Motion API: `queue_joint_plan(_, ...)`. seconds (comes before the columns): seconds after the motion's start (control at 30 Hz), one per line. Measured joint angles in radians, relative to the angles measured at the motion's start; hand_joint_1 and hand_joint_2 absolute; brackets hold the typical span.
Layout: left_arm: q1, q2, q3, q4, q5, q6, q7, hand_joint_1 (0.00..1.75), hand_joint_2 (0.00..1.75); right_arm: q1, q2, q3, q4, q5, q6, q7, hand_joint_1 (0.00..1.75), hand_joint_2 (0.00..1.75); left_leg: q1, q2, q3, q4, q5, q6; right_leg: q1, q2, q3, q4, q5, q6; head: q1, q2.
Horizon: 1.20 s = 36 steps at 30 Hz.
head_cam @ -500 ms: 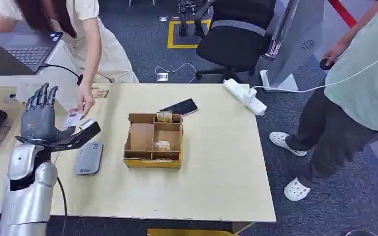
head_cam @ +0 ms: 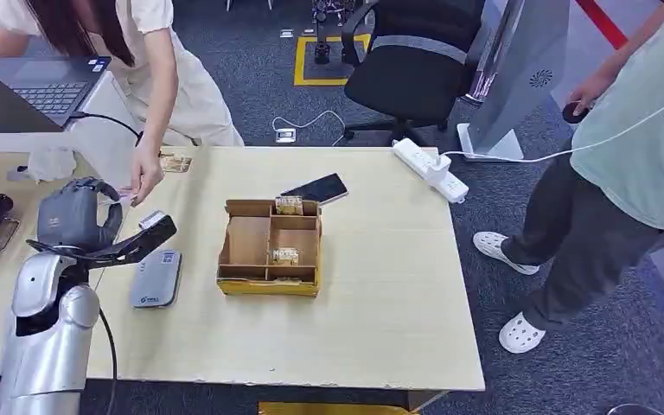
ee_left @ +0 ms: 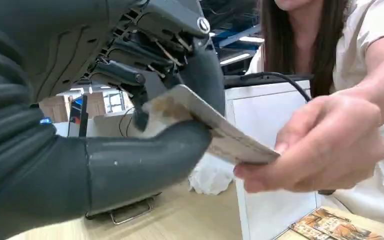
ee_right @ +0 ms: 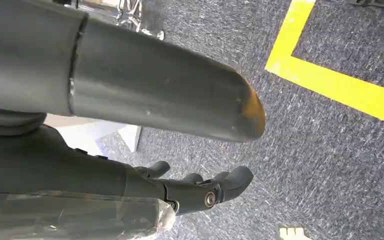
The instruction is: Pass the card to the sensor for recognition and then transmit it.
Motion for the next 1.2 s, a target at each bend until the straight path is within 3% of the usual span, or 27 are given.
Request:
queue_joint_plan(0.7, -0.002, 0.007, 0.0, 0.001, -0.023, 0.03, 0.009, 1.75, 1.75, 0.0, 0.0, -0.002, 0.0, 0.0, 0.0, 0.0, 0.0, 0.0, 0.0, 0.0, 0.0, 0.0, 0.0, 0.0, 0.0, 0.0, 0.0, 0.0, 0.0, 0.0, 0.0, 0.0)
queue_joint_plan(0.93, 0.01, 0.038, 0.003, 0.024, -0.029, -0.037, 0.01, 1.75, 1.75, 0.002, 0.0, -0.006, 0.0, 0.0, 0.001, -0.005, 0.0, 0.0, 0.0, 0.001, 0.0, 0.0, 0.0, 0.0, 0.0, 0.001, 0.0, 0.0, 0.0, 0.0, 0.0, 0.0)
queue_joint_plan(1.2, 0.077, 0.055, 0.003, 0.042, -0.033, -0.035, 0.017, 1.75, 1.75, 0.004, 0.0, -0.008, 0.0, 0.0, 0.001, -0.005, 0.0, 0.0, 0.0, 0.001, 0.0, 0.0, 0.0, 0.0, 0.0, 0.0, -0.001, 0.0, -0.001, 0.0, 0.0, 0.0)
